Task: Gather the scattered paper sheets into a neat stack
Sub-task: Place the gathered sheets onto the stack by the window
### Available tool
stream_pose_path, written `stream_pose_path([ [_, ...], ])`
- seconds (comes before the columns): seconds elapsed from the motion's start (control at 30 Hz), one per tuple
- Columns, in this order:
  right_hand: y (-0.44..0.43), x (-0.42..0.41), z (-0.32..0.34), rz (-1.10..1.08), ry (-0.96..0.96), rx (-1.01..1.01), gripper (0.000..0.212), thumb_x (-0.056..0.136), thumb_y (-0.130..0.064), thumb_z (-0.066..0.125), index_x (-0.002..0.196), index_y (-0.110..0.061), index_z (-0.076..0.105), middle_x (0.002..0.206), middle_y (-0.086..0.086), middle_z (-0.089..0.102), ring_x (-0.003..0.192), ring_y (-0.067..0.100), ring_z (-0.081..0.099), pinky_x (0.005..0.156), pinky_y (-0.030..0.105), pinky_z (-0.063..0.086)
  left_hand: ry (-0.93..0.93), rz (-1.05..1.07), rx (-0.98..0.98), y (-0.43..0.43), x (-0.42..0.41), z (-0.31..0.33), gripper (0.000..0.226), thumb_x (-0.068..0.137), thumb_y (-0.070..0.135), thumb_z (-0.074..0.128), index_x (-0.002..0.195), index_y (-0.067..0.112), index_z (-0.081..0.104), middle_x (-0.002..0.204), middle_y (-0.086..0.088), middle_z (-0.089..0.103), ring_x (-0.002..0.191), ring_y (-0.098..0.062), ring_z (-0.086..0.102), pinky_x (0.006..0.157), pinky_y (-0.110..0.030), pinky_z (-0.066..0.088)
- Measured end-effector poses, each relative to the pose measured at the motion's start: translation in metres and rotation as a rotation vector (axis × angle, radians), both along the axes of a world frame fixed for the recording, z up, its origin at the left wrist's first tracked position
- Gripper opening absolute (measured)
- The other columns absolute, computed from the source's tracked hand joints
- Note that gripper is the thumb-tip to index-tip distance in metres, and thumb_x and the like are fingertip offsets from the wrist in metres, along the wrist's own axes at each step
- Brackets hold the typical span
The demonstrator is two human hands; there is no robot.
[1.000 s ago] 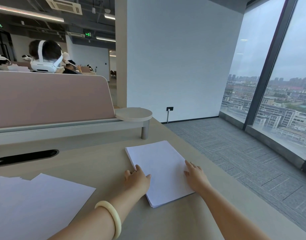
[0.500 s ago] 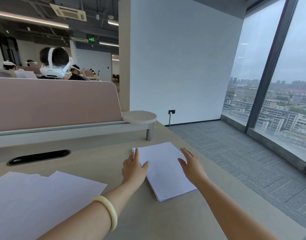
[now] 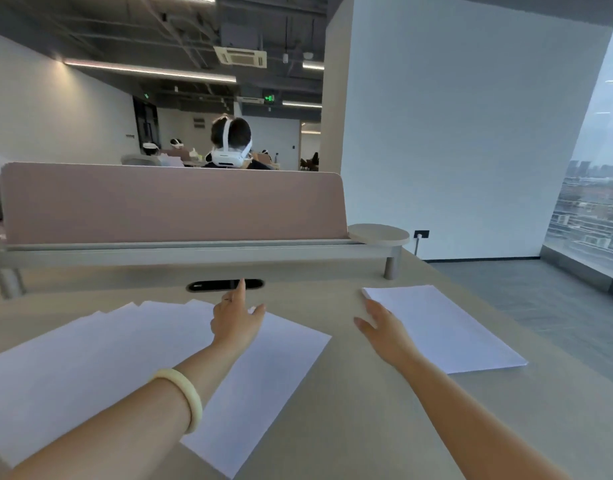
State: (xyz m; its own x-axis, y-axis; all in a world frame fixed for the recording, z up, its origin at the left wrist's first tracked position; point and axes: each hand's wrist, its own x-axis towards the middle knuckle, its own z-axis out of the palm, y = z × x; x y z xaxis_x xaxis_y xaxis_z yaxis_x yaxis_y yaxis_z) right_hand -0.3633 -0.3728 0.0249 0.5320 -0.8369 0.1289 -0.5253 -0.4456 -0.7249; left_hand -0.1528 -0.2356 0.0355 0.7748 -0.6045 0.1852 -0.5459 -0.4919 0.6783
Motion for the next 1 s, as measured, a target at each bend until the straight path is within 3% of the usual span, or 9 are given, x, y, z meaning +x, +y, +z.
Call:
stream_pose_path([
  [0.27,0.047,0.074,-0.029,0.07,0.191,0.144,0.071,0.094,-0.042,0.049,0.151,-0.016,0.015,0.152,0.011,0.029,0.125,0.028,0.048,0.078,0.027,0.042,0.02,0.246,0.174,0.103,0.077,-0.013,0.072,0.092,0.047,0.046,0.151,0.022,0.012,0.154,-0.008,0.025,0.137,-0.033,0.03,0.104,-0.042,0.036],
  [0.37,0.061,0.099,-0.042,0.057,0.265,0.148,0.08,0.091,-0.049,0.05,0.151,-0.015,0.01,0.154,0.01,0.025,0.135,0.032,0.037,0.097,0.033,0.042,0.046,0.308,0.261,0.136,0.095,-0.022,0.074,0.091,0.051,0.046,0.151,0.023,0.012,0.153,-0.009,0.027,0.136,-0.034,0.032,0.104,-0.041,0.035],
  [0.47,0.072,0.118,-0.052,0.021,0.381,0.066,0.087,0.087,-0.061,0.046,0.152,-0.02,0.004,0.157,0.006,0.018,0.144,0.035,0.017,0.116,0.043,0.023,0.061,0.343,0.353,0.166,0.112,-0.034,0.078,0.089,0.058,0.043,0.151,0.023,0.012,0.154,-0.007,0.022,0.139,-0.034,0.027,0.108,-0.041,0.031],
  [0.67,0.079,0.14,-0.059,0.006,0.404,-0.006,0.089,0.085,-0.061,0.047,0.152,-0.022,0.002,0.159,0.001,0.012,0.146,0.035,0.01,0.118,0.044,0.018,0.082,0.351,0.515,0.204,0.134,-0.057,0.087,0.083,0.071,0.037,0.151,0.023,0.008,0.158,-0.006,0.011,0.145,-0.036,0.009,0.116,-0.046,0.017],
  [1.0,0.077,0.164,-0.06,0.059,0.449,-0.059,0.098,0.081,-0.061,0.054,0.151,-0.025,-0.004,0.159,-0.002,0.011,0.146,0.034,0.007,0.119,0.043,0.015,0.047,0.255,0.542,0.207,0.139,-0.063,0.098,0.069,0.078,0.047,0.147,0.026,0.018,0.149,-0.003,0.027,0.138,-0.032,0.022,0.113,-0.039,0.024],
])
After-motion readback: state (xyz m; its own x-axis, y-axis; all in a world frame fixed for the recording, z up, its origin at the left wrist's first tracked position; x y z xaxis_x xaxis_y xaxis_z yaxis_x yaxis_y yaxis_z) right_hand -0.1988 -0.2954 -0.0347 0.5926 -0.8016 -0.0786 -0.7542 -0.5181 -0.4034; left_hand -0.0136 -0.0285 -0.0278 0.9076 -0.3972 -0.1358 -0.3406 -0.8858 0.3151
